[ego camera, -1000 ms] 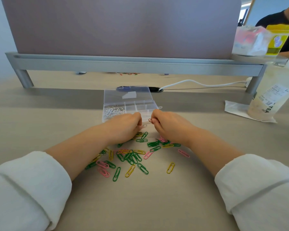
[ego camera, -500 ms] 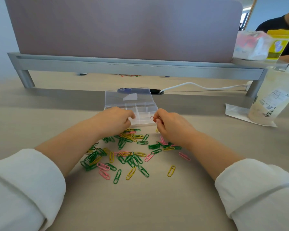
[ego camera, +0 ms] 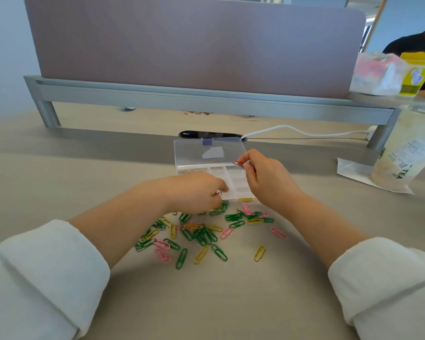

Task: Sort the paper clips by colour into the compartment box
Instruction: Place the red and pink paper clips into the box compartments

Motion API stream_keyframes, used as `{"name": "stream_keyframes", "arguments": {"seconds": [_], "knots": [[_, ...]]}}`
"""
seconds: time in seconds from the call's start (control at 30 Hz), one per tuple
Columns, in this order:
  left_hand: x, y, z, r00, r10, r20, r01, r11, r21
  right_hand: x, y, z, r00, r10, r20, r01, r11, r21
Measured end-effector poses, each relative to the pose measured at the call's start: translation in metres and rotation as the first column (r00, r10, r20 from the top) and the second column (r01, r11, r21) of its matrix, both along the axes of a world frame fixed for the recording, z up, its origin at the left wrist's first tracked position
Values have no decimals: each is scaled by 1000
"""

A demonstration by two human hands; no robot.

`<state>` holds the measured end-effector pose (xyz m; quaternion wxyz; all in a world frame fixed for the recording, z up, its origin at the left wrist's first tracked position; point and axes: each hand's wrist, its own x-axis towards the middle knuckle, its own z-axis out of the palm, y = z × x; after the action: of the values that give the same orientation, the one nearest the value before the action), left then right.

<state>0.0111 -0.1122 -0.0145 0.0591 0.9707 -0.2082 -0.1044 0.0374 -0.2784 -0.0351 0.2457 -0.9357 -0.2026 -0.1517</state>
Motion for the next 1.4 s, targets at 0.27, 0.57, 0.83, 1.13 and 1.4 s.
{"name": "stream_keyframes", "arguments": {"seconds": [0.27,0.57,0.83,1.13,1.4], "knots": [[-22,17,22,999,18,45,-19,1000,3,-2,0,1,997,33,-72,-33,999,5],[-27,59,-1,970,61,236,-22,986,-165,-11,36,2,969,235,-71,-241,967,-88],[-18,58,-20,941,195,276,-80,922,-379,-5,30,-5,976,210,-66,-214,975,-65],[-13,75,-21,975,119,190,-17,885,-465,-7,45,12,923,321,-211,-197,867,458],[-5,91,-20,943,-131,305,217,939,-268,5,82,6,768,527,-363,-140,692,708]]}}
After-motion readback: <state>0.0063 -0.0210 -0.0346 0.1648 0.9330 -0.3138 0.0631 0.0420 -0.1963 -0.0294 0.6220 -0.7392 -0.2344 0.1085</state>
